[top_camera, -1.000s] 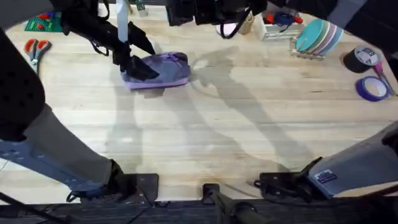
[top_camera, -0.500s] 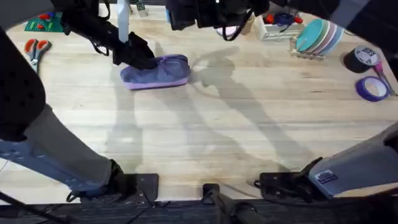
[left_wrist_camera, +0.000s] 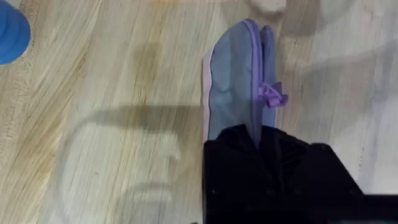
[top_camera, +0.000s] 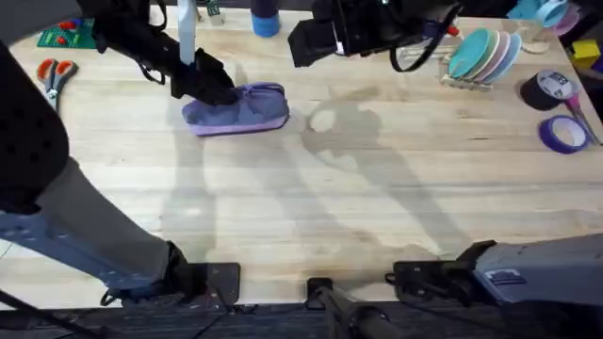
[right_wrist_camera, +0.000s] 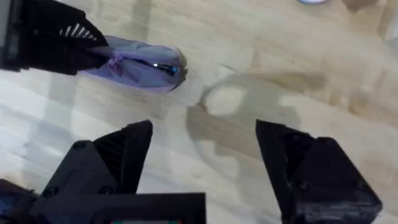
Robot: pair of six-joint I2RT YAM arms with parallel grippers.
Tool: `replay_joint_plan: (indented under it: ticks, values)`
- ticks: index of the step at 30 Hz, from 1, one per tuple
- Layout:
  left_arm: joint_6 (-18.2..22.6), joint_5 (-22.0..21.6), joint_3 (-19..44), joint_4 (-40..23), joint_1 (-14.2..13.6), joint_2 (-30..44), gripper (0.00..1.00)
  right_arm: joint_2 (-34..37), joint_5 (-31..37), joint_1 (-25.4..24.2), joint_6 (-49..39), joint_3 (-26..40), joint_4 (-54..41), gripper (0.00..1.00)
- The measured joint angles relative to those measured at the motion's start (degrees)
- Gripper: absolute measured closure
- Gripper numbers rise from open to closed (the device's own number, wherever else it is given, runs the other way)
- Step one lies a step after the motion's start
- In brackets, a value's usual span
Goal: Unzip the bag, pick up the pens from the table one at a time and place them inside, then zip the bag closed.
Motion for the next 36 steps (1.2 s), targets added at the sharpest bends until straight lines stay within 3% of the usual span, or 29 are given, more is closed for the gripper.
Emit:
replay_joint_plan:
  ticks: [7, 14, 19, 27, 36]
  values:
    - [0.0, 0.0, 0.0, 0.0, 0.0, 0.0, 0.959, -1.1, 4.4, 4.5, 3.8, -1.8, -1.7, 0.005]
    - [0.0, 0.0, 0.0, 0.0, 0.0, 0.0, 0.959, -3.6, 7.1, 5.5, 8.4, -10.4, -0.4, 0.005]
    - [0.0, 0.0, 0.0, 0.0, 0.0, 0.0, 0.959, -5.1, 5.8, 6.3, 12.4, -15.8, 7.1, 0.006]
    - [0.0, 0.0, 0.0, -0.2, 0.0, 0.0, 0.959, -5.2, 7.4, 13.6, 14.1, -22.0, 23.2, 0.006]
    - [0.0, 0.0, 0.0, -0.4, 0.0, 0.0, 0.959, -5.0, 9.2, 17.7, 15.5, -26.5, 32.2, 0.007]
